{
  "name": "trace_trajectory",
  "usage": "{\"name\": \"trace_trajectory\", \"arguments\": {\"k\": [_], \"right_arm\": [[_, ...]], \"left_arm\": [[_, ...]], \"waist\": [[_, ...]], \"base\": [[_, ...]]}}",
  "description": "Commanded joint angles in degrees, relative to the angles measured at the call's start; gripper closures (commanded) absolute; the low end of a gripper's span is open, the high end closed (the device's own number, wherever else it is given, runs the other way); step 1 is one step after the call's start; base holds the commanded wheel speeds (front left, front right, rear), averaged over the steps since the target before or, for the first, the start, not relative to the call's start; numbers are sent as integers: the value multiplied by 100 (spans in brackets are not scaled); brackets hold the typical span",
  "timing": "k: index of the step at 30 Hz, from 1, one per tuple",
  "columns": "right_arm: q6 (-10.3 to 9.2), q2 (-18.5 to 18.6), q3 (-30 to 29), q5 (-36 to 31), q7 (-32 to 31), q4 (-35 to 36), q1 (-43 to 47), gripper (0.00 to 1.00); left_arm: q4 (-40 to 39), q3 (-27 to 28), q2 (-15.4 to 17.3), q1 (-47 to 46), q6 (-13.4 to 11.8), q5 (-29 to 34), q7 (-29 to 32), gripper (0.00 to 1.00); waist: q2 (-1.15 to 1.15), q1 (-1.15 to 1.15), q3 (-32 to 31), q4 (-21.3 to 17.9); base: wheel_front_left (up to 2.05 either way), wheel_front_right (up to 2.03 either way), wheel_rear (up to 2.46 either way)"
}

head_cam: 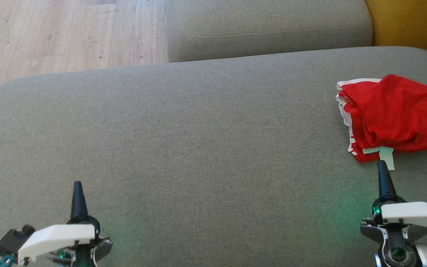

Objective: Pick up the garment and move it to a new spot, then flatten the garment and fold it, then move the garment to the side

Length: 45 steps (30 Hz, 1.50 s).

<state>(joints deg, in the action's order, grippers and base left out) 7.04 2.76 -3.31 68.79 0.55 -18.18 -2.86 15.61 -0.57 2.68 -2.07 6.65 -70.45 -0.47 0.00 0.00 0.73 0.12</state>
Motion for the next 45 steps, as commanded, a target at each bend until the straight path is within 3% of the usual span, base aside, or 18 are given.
{"name": "trace_trajectory", "arguments": {"k": [1, 37, 45], "right_arm": [[33, 69, 44, 183, -49, 232, -277, 100], [45, 62, -254, 2392, -651, 419, -326, 100], [45, 57, -261, 2387, -656, 418, -326, 100]], "left_arm": [[-167, 190, 60, -294, 55, -160, 50, 100], [-156, 656, 61, -408, 83, -2215, 654, 100], [-156, 662, 57, -408, 83, -2210, 658, 100]], "waist": [[0, 0, -2, 0], [0, 0, -55, -11], [0, 0, -55, -11]], "base": [[0, 0, 0], [0, 0, 0], [0, 0, 0]]}}
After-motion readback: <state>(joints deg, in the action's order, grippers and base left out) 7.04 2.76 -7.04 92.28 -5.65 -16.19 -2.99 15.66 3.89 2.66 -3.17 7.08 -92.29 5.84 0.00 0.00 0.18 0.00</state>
